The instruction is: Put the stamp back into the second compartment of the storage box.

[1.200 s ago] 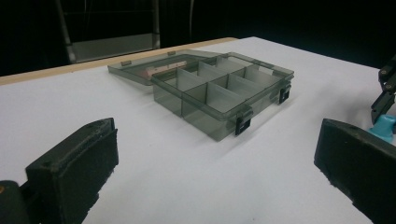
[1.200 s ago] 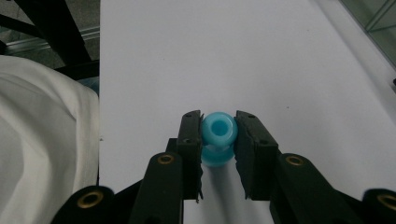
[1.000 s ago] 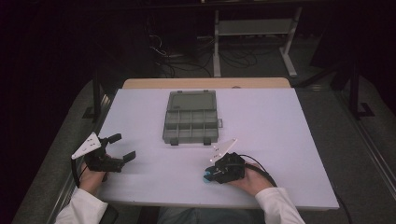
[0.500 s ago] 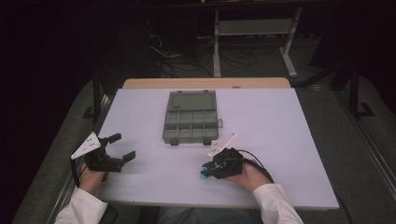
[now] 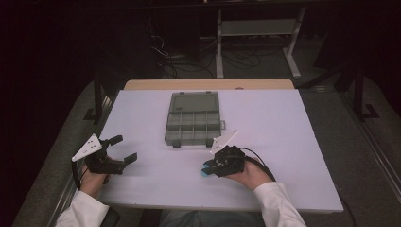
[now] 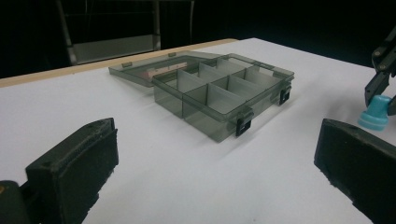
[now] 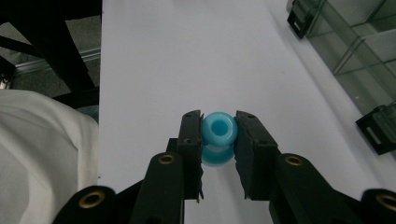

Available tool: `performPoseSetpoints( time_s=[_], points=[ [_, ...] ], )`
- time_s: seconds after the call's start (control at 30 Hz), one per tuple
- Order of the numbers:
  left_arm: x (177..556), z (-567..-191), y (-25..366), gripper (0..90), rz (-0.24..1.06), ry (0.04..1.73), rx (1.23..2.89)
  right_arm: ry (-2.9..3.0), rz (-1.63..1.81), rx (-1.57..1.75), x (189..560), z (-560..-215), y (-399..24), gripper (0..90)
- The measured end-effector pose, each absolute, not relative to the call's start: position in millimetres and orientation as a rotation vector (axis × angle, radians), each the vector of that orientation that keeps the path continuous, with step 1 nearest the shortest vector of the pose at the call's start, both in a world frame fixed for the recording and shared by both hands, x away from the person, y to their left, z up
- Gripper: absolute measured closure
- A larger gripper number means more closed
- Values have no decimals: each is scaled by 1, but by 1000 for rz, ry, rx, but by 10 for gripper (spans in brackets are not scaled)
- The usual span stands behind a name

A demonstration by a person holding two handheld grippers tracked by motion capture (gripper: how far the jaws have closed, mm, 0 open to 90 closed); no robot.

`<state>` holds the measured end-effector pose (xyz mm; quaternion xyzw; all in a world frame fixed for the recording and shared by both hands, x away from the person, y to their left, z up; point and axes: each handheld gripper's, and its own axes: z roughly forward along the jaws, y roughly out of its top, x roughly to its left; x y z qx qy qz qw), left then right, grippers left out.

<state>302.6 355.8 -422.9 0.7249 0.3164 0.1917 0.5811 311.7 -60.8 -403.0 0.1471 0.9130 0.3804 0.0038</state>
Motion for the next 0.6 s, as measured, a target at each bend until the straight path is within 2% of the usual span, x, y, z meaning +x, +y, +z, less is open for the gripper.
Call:
performPoseSetpoints(
  time_s=[0.6],
  points=[
    [302,-422,356,0,446,742,1705,2801,1251,478,330,-370,-63,714]
  ],
)
